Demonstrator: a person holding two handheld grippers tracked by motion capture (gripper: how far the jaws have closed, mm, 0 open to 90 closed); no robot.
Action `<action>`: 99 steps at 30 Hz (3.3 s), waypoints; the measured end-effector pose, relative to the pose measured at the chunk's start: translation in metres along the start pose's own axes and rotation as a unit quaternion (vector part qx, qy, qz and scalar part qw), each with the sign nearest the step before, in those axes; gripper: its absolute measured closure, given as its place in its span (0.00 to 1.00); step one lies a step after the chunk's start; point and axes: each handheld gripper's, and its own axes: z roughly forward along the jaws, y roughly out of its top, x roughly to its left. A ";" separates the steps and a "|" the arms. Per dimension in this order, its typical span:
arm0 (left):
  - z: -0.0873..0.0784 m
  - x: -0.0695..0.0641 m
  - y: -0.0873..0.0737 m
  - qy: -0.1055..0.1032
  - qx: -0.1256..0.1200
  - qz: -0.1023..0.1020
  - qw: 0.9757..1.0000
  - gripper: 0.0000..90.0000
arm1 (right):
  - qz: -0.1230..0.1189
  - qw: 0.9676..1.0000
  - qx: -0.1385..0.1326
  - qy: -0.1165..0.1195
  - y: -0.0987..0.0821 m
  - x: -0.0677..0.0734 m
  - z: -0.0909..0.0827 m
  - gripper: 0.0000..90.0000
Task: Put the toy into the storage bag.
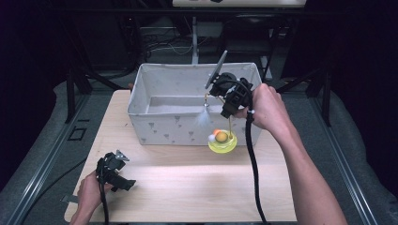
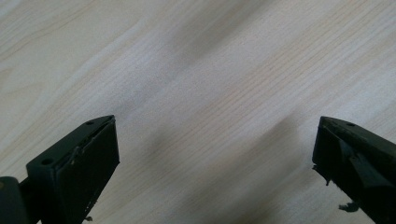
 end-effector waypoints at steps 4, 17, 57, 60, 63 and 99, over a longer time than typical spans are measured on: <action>-0.001 0.000 0.000 0.001 -0.003 0.001 1.000 0.01 | -0.001 1.000 -0.002 -0.004 0.003 0.000 -0.008 0.98; -0.001 0.001 0.000 -0.002 -0.003 -0.001 1.000 0.01 | -0.008 1.000 -0.008 -0.017 0.015 -0.002 -0.029 0.98; -0.001 0.001 -0.001 -0.002 -0.002 0.002 1.000 0.01 | 0.036 0.998 -0.041 -0.036 0.037 -0.041 -0.070 0.98; -0.002 0.001 -0.001 -0.003 -0.003 0.001 1.000 0.01 | 0.045 0.998 -0.038 -0.038 0.038 -0.048 -0.070 0.98; -0.001 0.001 -0.001 -0.004 -0.003 0.001 1.000 0.01 | 0.049 0.997 -0.036 -0.041 0.038 -0.053 -0.071 0.98; -0.002 0.000 -0.001 -0.003 -0.005 0.004 1.000 0.01 | 0.146 0.984 -0.051 -0.087 0.033 -0.117 -0.055 0.98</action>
